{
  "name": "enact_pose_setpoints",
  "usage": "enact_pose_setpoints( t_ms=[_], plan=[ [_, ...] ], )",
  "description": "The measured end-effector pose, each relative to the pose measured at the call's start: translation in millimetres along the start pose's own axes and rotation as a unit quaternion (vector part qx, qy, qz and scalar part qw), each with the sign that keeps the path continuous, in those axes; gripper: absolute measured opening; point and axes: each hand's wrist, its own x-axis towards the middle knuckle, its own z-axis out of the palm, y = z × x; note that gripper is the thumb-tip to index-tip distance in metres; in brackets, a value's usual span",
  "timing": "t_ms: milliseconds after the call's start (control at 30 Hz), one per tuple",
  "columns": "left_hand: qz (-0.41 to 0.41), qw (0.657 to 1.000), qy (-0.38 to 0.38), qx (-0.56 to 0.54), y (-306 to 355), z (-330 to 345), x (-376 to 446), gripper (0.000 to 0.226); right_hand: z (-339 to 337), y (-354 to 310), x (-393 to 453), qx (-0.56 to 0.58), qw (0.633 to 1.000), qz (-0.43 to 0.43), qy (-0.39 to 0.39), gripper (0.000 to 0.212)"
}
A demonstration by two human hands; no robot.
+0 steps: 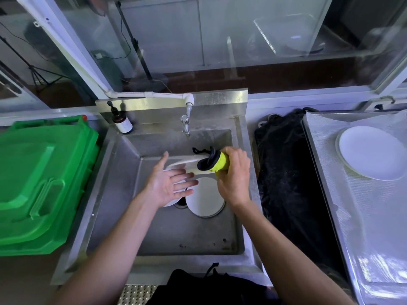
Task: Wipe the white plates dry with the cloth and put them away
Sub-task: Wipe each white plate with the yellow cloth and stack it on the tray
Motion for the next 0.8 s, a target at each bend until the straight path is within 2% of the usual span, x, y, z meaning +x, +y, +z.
enact_pose_setpoints(
  t_ms=[167,233,367,600,733,800],
  plan=[
    [0.042,0.995,0.009,-0.087,6.1,18.9,-9.2,0.034,0.4,-5.7,-7.3,0.007,0.999,-0.026,0.017,0.061],
    [0.058,0.991,0.004,-0.125,6.5,21.8,-12.6,0.025,-0.9,-5.1,-9.6,0.015,0.999,-0.037,0.021,0.065],
    [0.083,0.983,0.007,-0.163,6.4,25.0,-15.7,0.027,-1.3,2.2,-13.7,0.02,0.998,-0.058,0.021,0.064],
    [0.131,0.975,0.041,-0.174,5.9,24.1,-16.5,0.007,-0.4,23.2,-26.3,0.002,0.997,-0.072,-0.007,0.055],
    [0.154,0.969,0.068,-0.178,6.9,17.5,-14.4,0.008,-3.1,24.6,-27.8,0.005,0.996,-0.072,-0.056,0.047],
    [0.169,0.97,0.074,-0.158,6.0,12.1,-13.4,0.01,-7.0,22.7,-27.6,0.035,0.994,-0.032,-0.098,0.054]
  ],
)
